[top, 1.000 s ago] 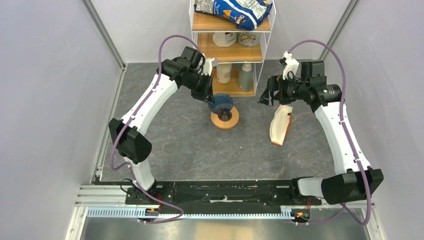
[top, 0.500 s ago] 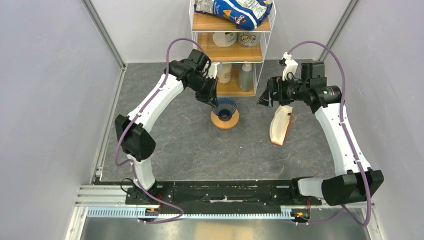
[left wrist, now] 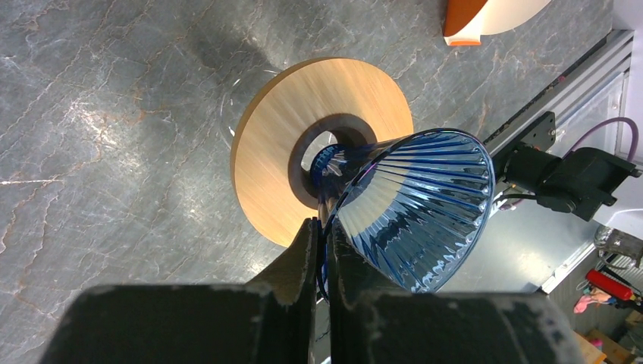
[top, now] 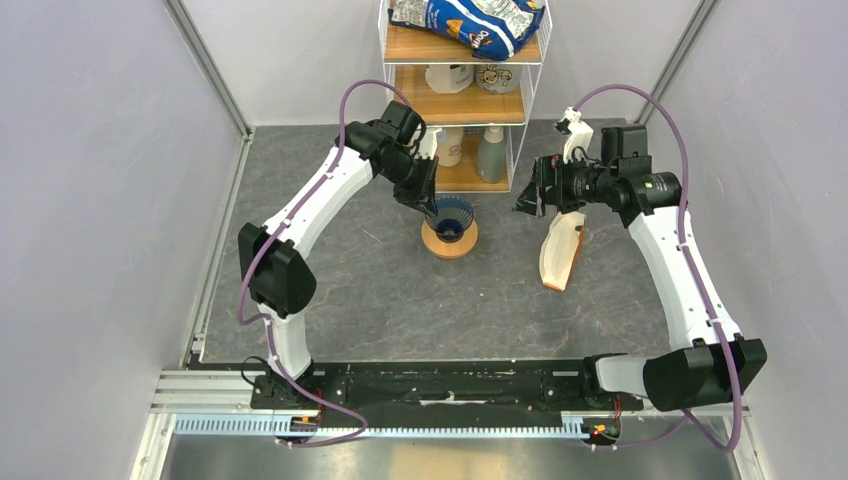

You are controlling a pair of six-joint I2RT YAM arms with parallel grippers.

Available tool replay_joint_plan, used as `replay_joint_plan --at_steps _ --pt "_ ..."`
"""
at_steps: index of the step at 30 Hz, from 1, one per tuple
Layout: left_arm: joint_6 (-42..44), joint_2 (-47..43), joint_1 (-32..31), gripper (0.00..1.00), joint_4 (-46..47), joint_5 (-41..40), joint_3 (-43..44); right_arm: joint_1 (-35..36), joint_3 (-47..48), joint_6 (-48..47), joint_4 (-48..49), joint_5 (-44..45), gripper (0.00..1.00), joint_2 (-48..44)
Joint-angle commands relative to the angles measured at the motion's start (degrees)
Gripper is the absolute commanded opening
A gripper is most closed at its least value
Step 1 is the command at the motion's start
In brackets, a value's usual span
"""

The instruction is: Place the coffee filter in the dripper

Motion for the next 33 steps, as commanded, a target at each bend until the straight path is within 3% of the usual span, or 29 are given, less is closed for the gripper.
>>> replay_joint_plan --at_steps 1,5,10,18,22,26,28,33 --pt "-1.02 0.03 -0.43 0.12 0.97 0.18 2.05 -0.15 -0.03 -0.31 1.58 -1.13 0.97 -0.13" --pt "-1.11 -0.09 -0.54 0.22 0.97 0.19 1.88 -0.15 0.06 -0.26 1.59 -1.47 0.97 0.13" --pt "-1.30 -1.09 -0.48 0.42 1.04 -1.04 1.70 -0.15 0.15 -0.31 1.65 -2.09 0.97 0.15" --pt "-3.17 -9.48 6.21 0.90 5.07 3.34 -0.39 -0.16 0.41 2.36 3.50 -2.92 0.97 0.82" --pt "-3.74 -16.07 11.44 0.93 12.42 5.69 -6.11 -0.16 1.22 1.41 3.45 -6.40 0.97 2.13" --pt "-9.86 -18.74 16.89 0.94 21.52 24.69 -13.96 -0.08 1.35 5.42 4.37 -10.95 0.97 4.85" --pt "-13.07 -18.88 16.88 0.94 23.13 25.65 -17.45 0.21 1.16 7.03 5.18 -13.78 0.97 6.33" --pt "-16.21 -19.95 15.34 0.74 30.79 23.82 -26.64 1.30 0.95 9.25 5.27 -14.13 0.97 10.20"
